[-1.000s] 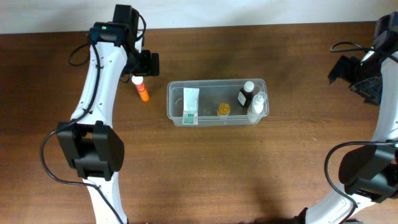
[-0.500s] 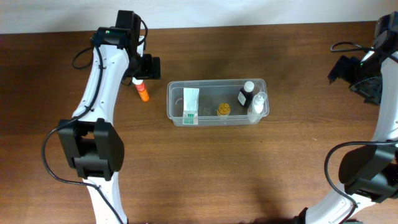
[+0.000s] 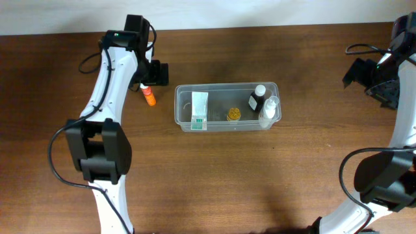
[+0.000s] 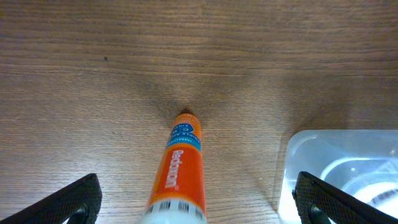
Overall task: Pack container
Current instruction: 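Lower the left gripper around the orange Redoxon tube and close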
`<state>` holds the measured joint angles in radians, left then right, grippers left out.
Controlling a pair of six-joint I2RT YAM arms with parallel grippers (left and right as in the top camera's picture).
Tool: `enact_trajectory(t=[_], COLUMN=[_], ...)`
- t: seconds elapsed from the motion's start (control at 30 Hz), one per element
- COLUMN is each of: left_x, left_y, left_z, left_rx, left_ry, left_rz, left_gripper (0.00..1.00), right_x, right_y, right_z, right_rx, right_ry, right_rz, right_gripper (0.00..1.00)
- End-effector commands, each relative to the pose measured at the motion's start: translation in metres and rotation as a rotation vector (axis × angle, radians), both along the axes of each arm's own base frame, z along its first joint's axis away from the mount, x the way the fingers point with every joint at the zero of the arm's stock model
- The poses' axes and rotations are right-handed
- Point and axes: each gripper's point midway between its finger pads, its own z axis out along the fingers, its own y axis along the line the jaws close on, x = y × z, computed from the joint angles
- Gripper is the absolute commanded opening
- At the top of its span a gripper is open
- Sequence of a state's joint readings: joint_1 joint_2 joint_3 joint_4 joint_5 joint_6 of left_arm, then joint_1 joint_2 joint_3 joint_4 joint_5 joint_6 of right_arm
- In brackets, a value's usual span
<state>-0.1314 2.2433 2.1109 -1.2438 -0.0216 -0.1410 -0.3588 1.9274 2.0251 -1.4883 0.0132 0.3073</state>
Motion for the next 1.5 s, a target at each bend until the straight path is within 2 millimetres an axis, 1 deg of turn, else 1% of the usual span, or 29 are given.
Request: enact_trajectory(t=[0.0,0.17,0.27,0.37,0.47,0.7,0.83,0.93,1.0,1.13,1.17,1.27,1.47], left_x=[-0.002,-0.001,-0.001,-0.001,-0.001,-0.001,-0.001,-0.001,0.000,0.000,0.001,0.002,0.006], left_y=[0.001,0.001,0.001,0.000,0.000,0.001,0.001,0.001,0.002,0.002,0.002,0.002,0.001], left_z=[-0.015,-0.015,-0.015,-0.015,-0.015,-0.015,-0.015,-0.015,-0.015,-0.014,-0.014,-0.011,0.003], left_rx=[0.000,0.000,0.000,0.000,0.000,0.000,0.000,0.003,0.011,0.010,0.010,0.009,0.006], left_ry=[0.036,0.033,0.033,0.032,0.032,0.032,0.032,0.032,0.031,0.028,0.026,0.019,-0.001], left_rz=[-0.013,-0.013,-0.013,-0.013,-0.013,-0.013,-0.013,-0.012,-0.011,-0.011,-0.011,-0.011,-0.011], left_gripper=[0.99,0.98,0.85,0.73,0.65,0.51,0.45,0.35,0.33,0.32,0.29,0.27,0.26], right_x=[0.000,0.000,0.000,0.000,0.000,0.000,0.000,0.000,0.000,0.000,0.000,0.000,0.000], right_y=[-0.001,-0.001,-0.001,-0.001,-0.001,-0.001,-0.001,-0.001,-0.001,-0.001,-0.001,-0.001,-0.001], right_z=[0.003,0.003,0.003,0.003,0.003,0.003,0.003,0.003,0.003,0.003,0.003,0.003,0.003], right_rx=[-0.002,-0.002,-0.002,-0.002,-0.002,-0.002,-0.002,-0.002,-0.002,-0.002,-0.002,-0.002,-0.002], right_ry=[-0.010,-0.010,-0.010,-0.010,-0.010,-0.010,-0.010,-0.010,-0.010,-0.010,-0.010,-0.010,-0.010], right_rz=[-0.003,-0.003,-0.003,-0.003,-0.003,-0.003,-0.003,-0.003,-0.003,-0.003,-0.003,-0.003,-0.003], right_gripper=[0.98,0.98,0.98,0.98,0.98,0.98,0.98,0.98,0.98,0.98,0.98,0.98,0.98])
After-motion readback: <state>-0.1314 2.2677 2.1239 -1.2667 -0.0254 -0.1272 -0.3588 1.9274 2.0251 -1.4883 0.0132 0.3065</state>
